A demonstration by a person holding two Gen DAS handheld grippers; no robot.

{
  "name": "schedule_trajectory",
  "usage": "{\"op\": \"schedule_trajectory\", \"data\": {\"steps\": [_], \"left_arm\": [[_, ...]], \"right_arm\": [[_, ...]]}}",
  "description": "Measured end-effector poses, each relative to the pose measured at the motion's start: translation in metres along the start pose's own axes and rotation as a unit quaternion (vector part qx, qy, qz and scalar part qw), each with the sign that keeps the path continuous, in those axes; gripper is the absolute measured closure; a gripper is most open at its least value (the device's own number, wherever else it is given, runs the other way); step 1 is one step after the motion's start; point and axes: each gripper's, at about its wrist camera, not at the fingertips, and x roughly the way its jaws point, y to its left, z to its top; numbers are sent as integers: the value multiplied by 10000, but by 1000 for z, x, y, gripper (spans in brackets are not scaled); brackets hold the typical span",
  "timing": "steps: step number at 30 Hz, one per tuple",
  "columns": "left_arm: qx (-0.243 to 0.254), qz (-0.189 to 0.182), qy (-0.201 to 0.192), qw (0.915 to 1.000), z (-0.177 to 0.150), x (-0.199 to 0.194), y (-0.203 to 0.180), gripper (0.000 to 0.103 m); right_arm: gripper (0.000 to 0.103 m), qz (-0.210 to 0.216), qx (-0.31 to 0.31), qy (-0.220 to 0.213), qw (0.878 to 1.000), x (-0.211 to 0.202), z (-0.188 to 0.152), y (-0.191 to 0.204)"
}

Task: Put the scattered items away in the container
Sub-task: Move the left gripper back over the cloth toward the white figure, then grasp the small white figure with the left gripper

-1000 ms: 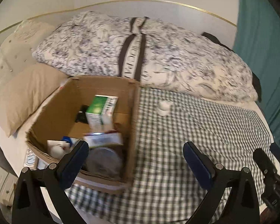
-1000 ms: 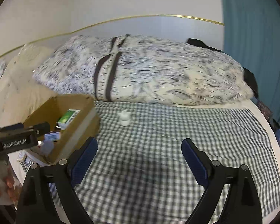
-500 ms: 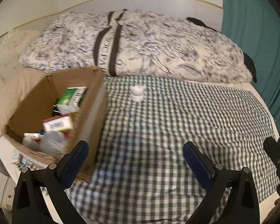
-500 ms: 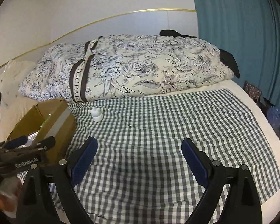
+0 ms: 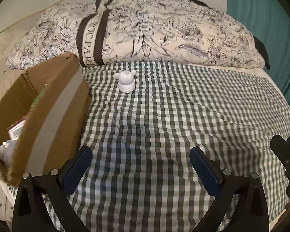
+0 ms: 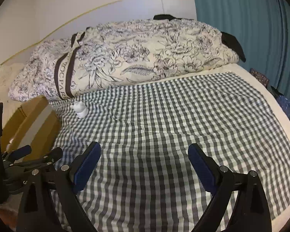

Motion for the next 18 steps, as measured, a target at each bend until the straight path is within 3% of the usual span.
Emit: {"op": "schedule_trajectory", "data": {"steps": [9,18], "left_arm": [[-134,104,149,9997,34,54,4,0],[-449,300,69,9985,75,106,19,0]], "right_arm": [[11,-7,-84,249,9997,61,18,-1],[11,116,-93,173,9997,121,54,11]]}}
